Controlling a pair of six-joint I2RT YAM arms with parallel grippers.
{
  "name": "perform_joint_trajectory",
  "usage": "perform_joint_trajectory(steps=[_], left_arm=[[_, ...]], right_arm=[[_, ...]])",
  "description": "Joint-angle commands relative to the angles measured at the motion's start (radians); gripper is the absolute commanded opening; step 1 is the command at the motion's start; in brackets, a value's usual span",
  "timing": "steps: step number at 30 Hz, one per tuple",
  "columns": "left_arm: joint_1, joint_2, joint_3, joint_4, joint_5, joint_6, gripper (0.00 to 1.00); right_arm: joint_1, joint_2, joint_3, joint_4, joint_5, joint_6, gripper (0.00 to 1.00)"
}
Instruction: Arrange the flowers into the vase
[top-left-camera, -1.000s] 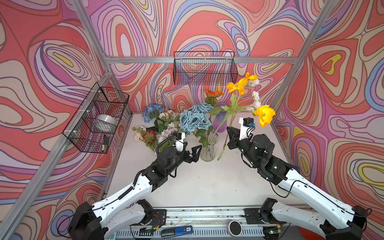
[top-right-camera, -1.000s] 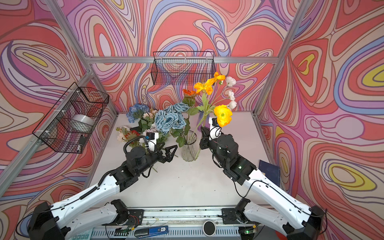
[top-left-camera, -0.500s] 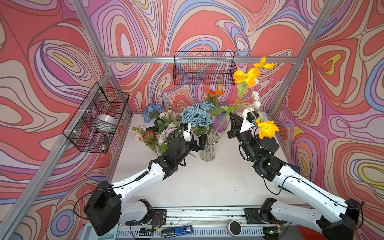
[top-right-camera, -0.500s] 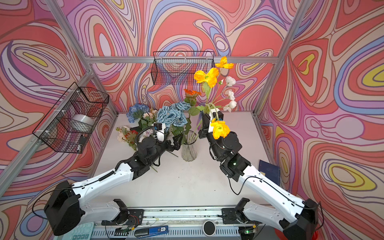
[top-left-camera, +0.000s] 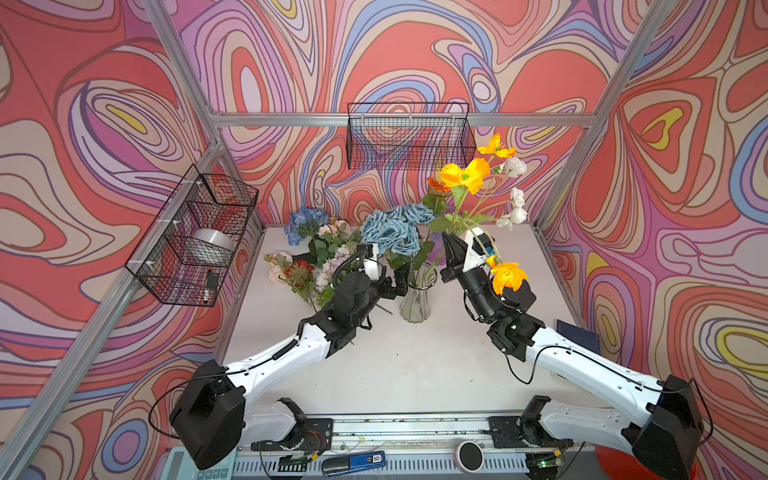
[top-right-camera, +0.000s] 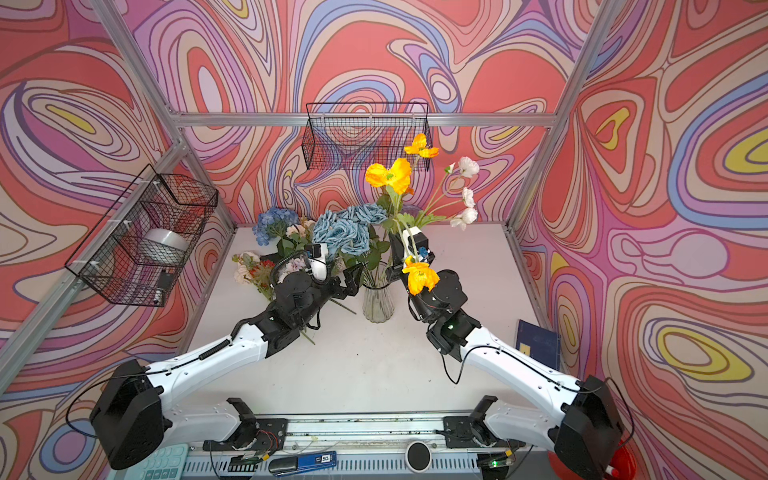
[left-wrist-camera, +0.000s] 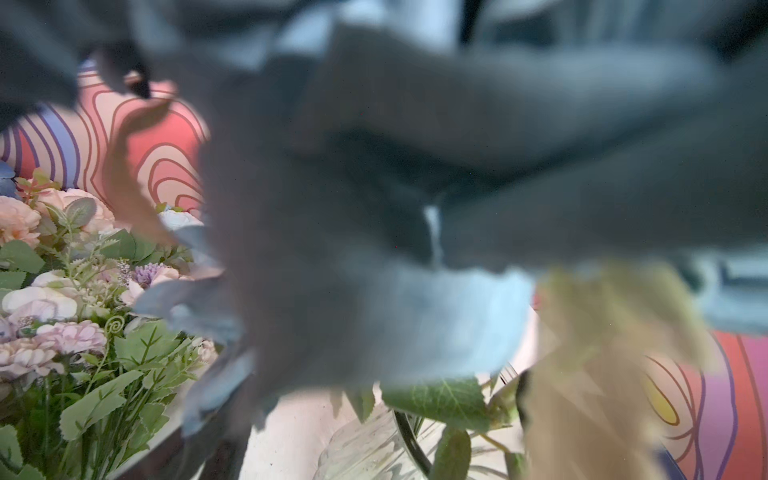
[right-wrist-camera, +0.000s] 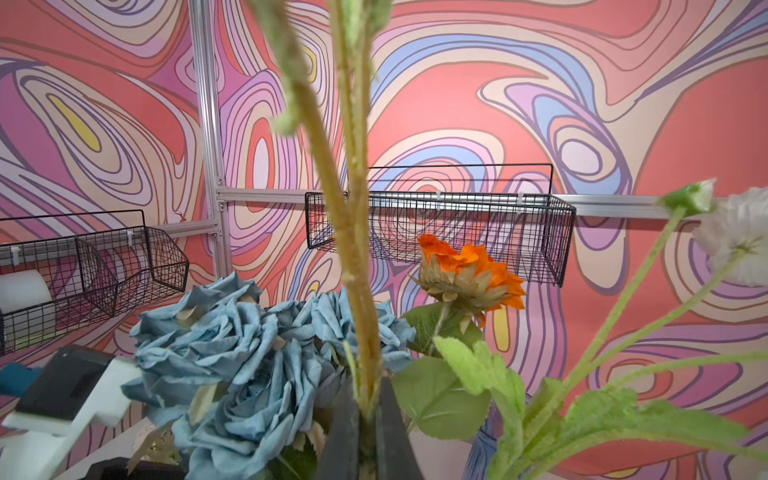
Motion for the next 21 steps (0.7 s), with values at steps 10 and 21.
perform_joint_trajectory(steps=[10, 21], left_arm=[[0.018, -0.003, 0.001, 0.033, -0.002, -0.01, 1.0], [0.02, -0.011, -0.012, 0.038, 0.001, -0.021, 1.0]], right_arm=[[-0.003, 0.003, -0.175, 0.125, -0.011, 0.115, 0.0], [-0.023, 0.052, -0.208, 0.093, -0.101, 0.221, 0.0]])
